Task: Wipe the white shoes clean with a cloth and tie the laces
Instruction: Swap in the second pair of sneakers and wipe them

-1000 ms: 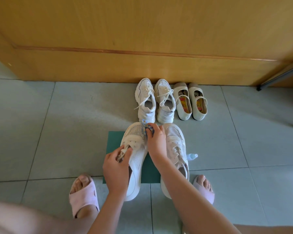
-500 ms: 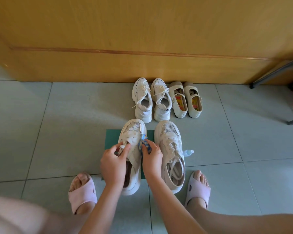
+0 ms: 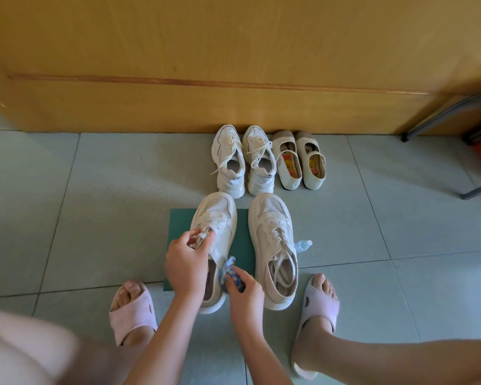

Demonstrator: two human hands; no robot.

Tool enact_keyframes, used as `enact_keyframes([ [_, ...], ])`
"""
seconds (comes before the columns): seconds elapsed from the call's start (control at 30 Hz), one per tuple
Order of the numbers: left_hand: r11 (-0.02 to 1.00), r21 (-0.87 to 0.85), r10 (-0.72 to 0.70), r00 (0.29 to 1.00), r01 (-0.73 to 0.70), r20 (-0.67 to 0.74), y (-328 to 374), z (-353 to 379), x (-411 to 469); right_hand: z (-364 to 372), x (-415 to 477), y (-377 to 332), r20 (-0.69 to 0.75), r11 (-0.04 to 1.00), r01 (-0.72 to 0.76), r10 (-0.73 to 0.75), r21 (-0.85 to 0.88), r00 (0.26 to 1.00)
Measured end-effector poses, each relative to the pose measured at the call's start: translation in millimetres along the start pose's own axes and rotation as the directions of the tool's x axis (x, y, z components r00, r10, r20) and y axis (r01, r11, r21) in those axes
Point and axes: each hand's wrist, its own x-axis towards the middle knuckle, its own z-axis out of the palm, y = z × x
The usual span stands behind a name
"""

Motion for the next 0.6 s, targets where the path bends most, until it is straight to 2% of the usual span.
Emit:
enact_keyframes([
  [0.17, 0.999, -0.023, -0.03, 1.0, 0.03, 0.001, 4, -2, -1, -7, -17, 12, 0.044, 0.998, -0.044, 0.042, 0.046, 0.998],
  [0.3, 1.0, -0.023, -0.02, 0.999, 0.02, 0.031, 4, -4, 0, -15, -8, -4, -0.041, 0.986, -0.016, 0.023, 0.166, 0.999],
  [0.43, 1.0, -0.017, -0.026, 0.998, 0.026, 0.051, 4, -6, 1, -5, -4, -16, -0.032, 0.997, 0.029, -0.027, 0.073, 0.999],
  [0.6, 0.999, -0.039, -0.027, 0.998, 0.028, 0.048, 7, -6, -1, -4, -31, 3, 0.013, 0.997, -0.038, 0.037, 0.073, 0.999],
])
